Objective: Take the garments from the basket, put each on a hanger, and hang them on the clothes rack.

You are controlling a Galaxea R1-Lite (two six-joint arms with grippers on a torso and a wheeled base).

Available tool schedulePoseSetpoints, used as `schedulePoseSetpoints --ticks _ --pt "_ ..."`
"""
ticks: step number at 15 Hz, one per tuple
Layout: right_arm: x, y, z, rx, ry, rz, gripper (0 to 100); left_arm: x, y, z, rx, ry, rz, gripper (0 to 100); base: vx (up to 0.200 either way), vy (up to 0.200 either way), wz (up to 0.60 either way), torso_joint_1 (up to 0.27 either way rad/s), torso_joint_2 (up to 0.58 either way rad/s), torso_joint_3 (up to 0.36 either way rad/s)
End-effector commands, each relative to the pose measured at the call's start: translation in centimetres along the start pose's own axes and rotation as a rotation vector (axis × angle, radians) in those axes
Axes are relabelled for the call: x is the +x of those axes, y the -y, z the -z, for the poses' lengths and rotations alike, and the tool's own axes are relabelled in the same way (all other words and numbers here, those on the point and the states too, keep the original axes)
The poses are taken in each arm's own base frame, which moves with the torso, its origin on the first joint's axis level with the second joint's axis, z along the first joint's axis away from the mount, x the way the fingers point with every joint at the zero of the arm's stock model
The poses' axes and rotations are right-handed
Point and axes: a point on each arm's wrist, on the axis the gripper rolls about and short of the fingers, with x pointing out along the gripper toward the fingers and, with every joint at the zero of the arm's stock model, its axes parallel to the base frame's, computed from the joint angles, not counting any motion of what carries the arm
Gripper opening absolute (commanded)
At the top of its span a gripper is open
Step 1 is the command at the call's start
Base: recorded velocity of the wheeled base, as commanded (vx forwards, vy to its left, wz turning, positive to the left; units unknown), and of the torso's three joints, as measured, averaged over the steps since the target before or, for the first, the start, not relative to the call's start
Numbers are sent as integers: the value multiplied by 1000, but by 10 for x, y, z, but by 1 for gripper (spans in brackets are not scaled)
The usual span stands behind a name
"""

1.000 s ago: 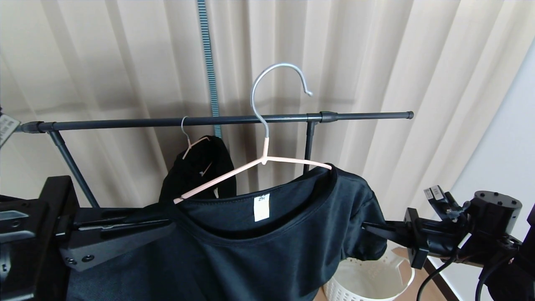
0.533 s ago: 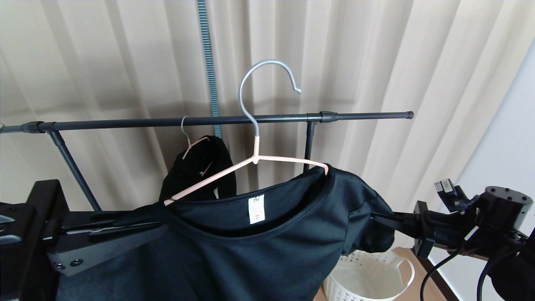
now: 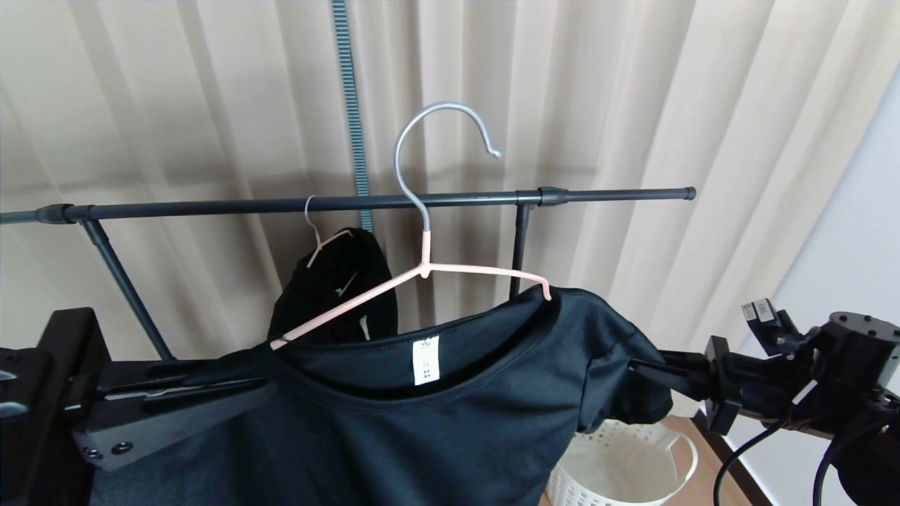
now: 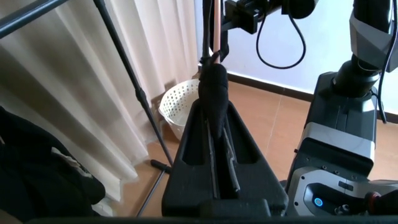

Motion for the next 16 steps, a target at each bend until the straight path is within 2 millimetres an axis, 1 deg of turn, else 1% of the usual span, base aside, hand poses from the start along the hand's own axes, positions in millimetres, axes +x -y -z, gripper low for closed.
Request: schedulePoseSetpoints --ticks 1,5,7,9,10,11,13,15,16 --pt "-1 -9 -10 -35 15 -10 100 0 -3 1 -6 -5 -19 0 0 0 0 0 0 0" --pt "-3 -17 -19 -67 31 -22 100 2 -13 4 -63 -28 -73 0 0 0 0 0 0 0" --pt "0 -23 -25 -86 39 -41 100 6 -19 6 -92 -46 -89 0 0 0 0 0 0 0" --pt "-1 -30 -35 -92 57 -53 100 13 -28 7 -114 -70 -114 0 0 0 0 0 0 0" --pt "-2 -36 -43 -96 73 -58 100 20 -35 8 -128 -92 -131 0 0 0 0 0 0 0" --pt "-6 -42 -45 -106 78 -58 100 26 -41 8 -148 -111 -158 0 0 0 0 0 0 0" --pt "-5 -54 -52 -134 90 -87 100 40 -52 9 -196 -145 -188 0 0 0 0 0 0 0" --pt "-7 -63 -55 -163 99 -89 100 49 -59 11 -223 -168 -205 0 0 0 0 0 0 0" --pt "-10 -67 -56 -246 105 -87 100 56 -65 10 -254 -177 -218 0 0 0 0 0 0 0"
